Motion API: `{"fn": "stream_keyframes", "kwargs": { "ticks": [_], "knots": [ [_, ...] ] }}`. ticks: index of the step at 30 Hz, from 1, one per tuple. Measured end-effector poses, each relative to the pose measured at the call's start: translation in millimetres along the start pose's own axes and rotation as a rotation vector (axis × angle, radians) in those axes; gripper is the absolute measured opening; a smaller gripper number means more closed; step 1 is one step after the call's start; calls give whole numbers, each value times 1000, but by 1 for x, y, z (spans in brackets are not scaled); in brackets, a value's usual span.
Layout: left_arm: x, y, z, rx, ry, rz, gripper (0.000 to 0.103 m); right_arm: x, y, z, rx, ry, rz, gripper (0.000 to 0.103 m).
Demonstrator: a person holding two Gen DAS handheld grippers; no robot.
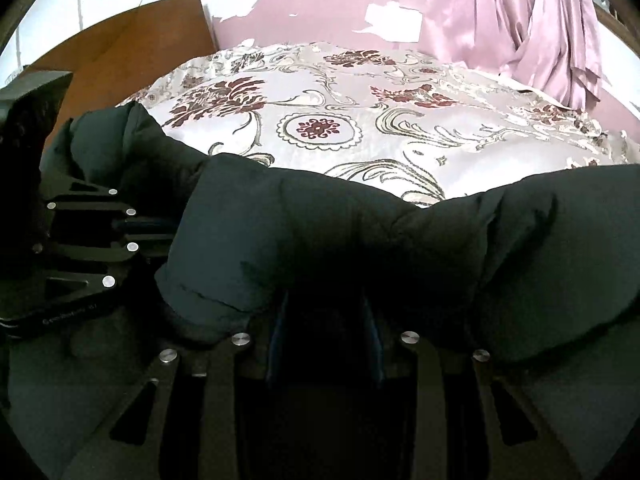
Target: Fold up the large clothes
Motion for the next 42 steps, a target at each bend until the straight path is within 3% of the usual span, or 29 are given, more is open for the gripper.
{"fn": "stream_keyframes", "kwargs": {
  "ticks": [6,9,12,14,15,21,23,25,34,42],
  "knots": [
    [27,4,-1,-8,28,-7,10,18,2,9,31,-41,-11,33],
    [43,4,2,31,49,-24,18,40,3,10,22,-45,-41,43],
    [66,4,4,71,70,-69,47,64,4,8,-7,-69,-80,66],
    [84,4,6,102,84,-113,77,78,6,6,-25,-88,-87,70],
    [93,3,8,119,96,-134,80,83,7,3,-36,-85,-91,70],
    [132,2,21,242,63,-163,85,130,15,-3,-95,-110,-149,71],
    [150,1,24,283,63,-182,95,148,16,0,-98,-121,-170,89],
    [167,1,25,312,69,-199,100,162,18,4,-100,-128,-188,98],
    [257,-11,18,380,95,-298,103,247,17,34,-114,-153,-292,101],
    [343,-37,-12,366,116,-373,103,328,-5,73,-99,-164,-365,101]
  ]
}}
Point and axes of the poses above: each gripper's, at about its wrist camera, not at the fingertips, and x roughly against the way its jaws point, z to its left, y to its top, the point moved 3 cm from there along -x, roughly the way its jaws point, and after that the axes turned 5 degrees about y, right-handed, at the moved point
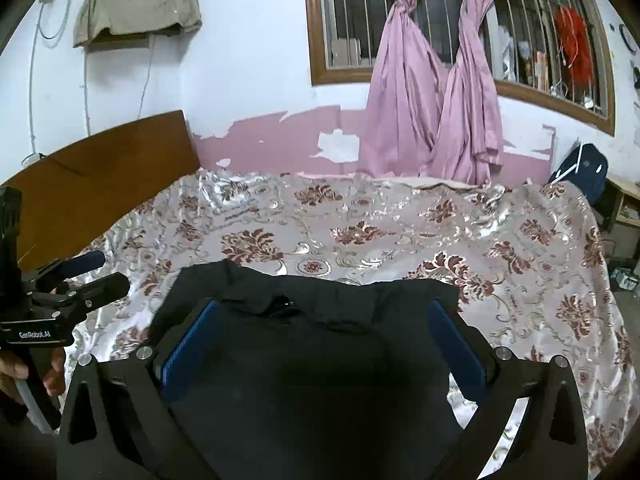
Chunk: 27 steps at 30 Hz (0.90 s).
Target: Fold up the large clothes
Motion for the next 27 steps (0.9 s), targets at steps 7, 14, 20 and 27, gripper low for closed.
{"fn": "stream_keyframes", "kwargs": {
  "ticks": [7,14,20,27],
  "knots": [
    [75,-10,-11,-12,14,-54,103,67,-12,22,3,-4,-45,101],
    [130,-36,-18,-16,50,-89,103,122,-37,32,9,16,-62,101],
    [149,-61,-29,-58,45,-88,103,150,-66,29,33,11,-57,101],
    [154,-92,-30,-42,33,-58,103,168,-97,19,10,2,-38,101]
  ]
}}
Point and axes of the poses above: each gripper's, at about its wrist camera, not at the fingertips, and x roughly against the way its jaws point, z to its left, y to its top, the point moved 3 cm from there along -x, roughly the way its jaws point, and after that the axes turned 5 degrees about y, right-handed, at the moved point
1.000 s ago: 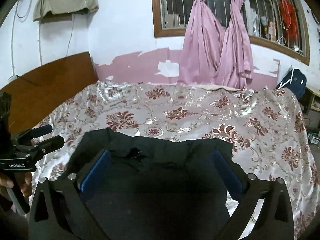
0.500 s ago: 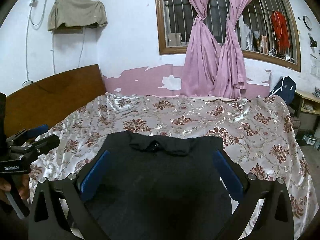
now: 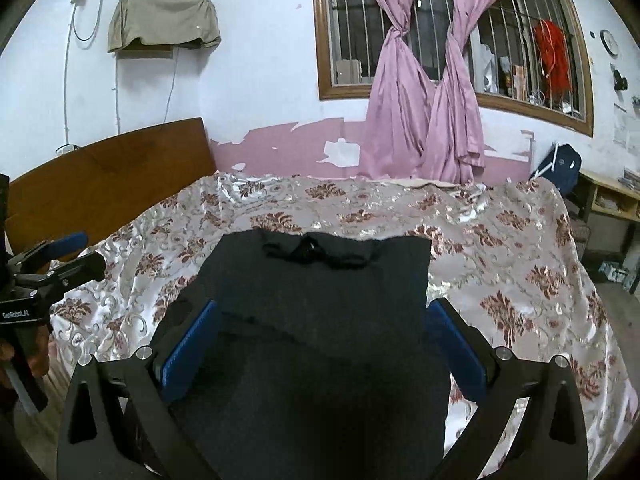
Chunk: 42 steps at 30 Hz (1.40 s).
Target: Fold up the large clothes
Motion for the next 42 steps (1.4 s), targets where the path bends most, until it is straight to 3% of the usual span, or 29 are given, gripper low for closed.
{"fn": "stream_keyframes", "kwargs": {
  "ticks": [19,28,42],
  "knots": [
    [11,-97,11,56,7,92,103,20,-85,21,35,17,48,101],
    [16,-134,5,16,28,117,103,22,-117,39,61,29,71,101],
    [5,-188,3,3,57,275,103,12,-170,41,72,5,196,101]
  ]
}}
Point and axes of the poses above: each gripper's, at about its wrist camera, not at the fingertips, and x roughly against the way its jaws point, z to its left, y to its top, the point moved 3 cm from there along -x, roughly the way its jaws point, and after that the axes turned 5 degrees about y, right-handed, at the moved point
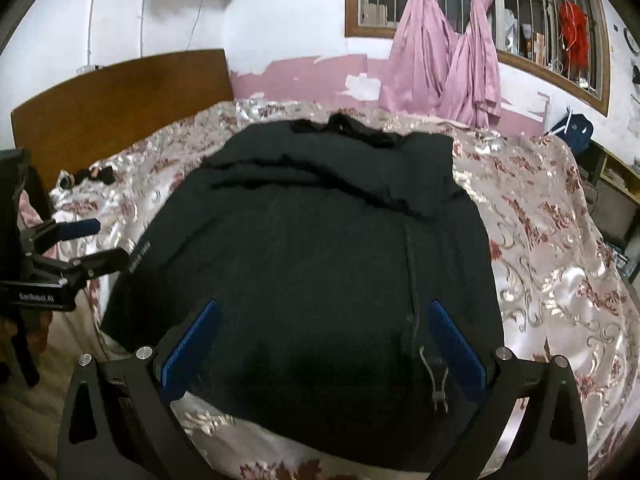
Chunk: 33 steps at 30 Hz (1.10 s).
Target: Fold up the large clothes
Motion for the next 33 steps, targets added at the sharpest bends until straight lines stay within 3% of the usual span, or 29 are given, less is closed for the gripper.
{"fn": "stream_keyframes", "kwargs": {
  "ticks": [10,15,23,33],
  "knots": [
    [-32,-37,0,-10,26,194,103,-13,-34,-7,-33,-10,116,101],
    [-47,-70,-9,-17,-106,348,103,-35,-56,-2,14,16,274,101],
    [-55,-91,-19,-59,-89,398,103,-42,-75,15,215,-51,367,101],
    [-64,-104,-7,36,-81,451,103,-56,-93,41,482,-225,433,101]
  ]
}}
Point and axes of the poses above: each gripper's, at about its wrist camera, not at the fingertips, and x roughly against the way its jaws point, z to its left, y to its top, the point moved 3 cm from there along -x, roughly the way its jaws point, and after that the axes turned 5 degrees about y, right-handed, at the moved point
